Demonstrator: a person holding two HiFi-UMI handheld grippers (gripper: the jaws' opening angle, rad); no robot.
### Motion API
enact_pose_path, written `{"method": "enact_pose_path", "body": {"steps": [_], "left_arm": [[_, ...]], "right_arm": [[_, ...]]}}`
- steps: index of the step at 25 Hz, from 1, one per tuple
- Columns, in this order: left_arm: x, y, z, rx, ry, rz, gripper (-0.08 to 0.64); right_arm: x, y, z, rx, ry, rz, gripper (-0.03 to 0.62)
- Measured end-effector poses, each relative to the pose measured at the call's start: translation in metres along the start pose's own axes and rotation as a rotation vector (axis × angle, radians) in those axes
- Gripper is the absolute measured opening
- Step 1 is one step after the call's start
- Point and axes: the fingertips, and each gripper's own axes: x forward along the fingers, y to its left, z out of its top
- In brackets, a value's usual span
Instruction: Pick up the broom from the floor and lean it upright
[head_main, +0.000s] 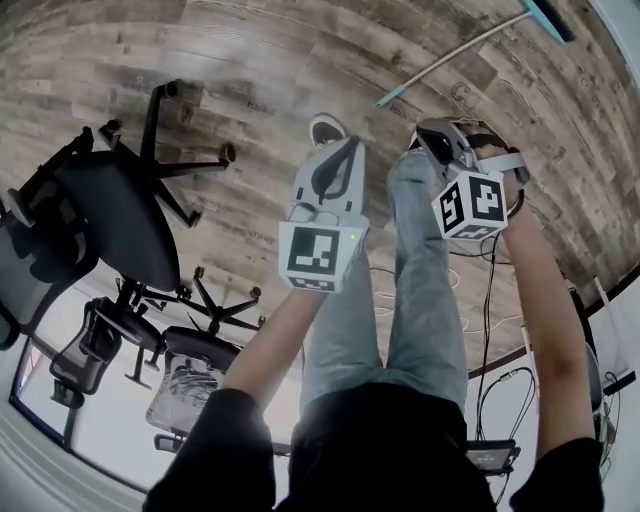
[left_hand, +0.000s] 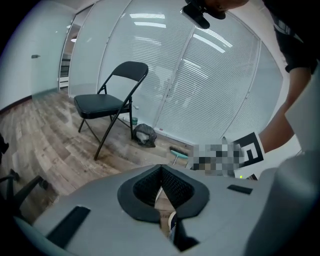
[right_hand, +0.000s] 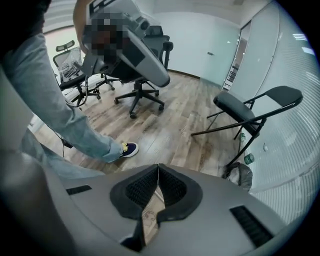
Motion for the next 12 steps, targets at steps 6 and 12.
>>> {"method": "enact_pose_path", "body": {"steps": [6, 12], "left_arm": [[0.034, 0.03, -0.057, 0.008, 0.012, -0.001, 0.02], [0.075, 0.076, -0.112, 0.01, 0.014, 0.036, 0.02]], "right_arm": [[0.081, 0.032, -0.047, -0.022, 0.068, 0.059, 0.023], [0.165, 0.053, -0.093, -0.001, 0.133, 0.104, 0.069]]}}
